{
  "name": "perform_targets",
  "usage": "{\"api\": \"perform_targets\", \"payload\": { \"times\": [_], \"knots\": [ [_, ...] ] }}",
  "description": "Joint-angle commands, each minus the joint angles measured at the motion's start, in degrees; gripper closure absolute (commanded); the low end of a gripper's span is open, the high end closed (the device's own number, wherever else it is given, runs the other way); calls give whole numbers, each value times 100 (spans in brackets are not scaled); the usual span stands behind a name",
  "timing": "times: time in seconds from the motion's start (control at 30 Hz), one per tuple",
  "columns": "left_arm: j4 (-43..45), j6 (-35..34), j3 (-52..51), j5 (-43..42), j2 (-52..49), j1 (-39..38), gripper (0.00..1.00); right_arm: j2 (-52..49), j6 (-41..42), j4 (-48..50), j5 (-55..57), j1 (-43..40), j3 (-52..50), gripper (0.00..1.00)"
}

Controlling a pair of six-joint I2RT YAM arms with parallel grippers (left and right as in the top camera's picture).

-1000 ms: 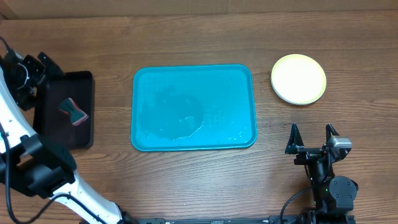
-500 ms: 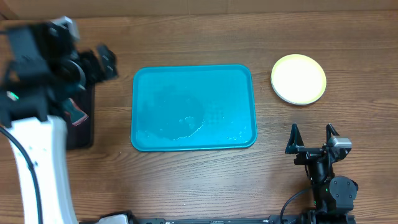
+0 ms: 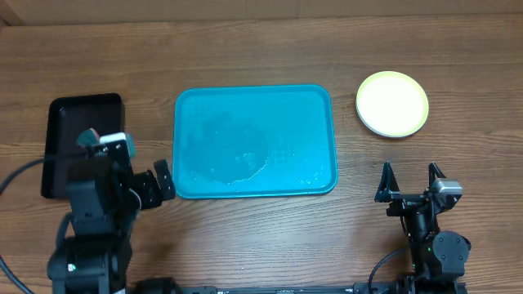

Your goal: Clean dirty plates on tray and stack at the side

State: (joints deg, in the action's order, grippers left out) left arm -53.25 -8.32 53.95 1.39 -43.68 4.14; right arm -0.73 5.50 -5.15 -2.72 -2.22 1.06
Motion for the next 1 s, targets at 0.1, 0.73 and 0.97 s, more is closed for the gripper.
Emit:
{"api": "perform_targets", "payload": {
  "times": [0.1,0.73,0.97],
  "knots": [
    [866,382,-1384,201,841,7,0,57,-42,48,28,-11,-59,0],
    [4087,354,-4656,160,3648,236,0,57,-42,48,28,-11,-59,0],
    [5010,-83,-5357,157,4188,455,0,57,-42,48,28,-11,-59,0]
  ]
}}
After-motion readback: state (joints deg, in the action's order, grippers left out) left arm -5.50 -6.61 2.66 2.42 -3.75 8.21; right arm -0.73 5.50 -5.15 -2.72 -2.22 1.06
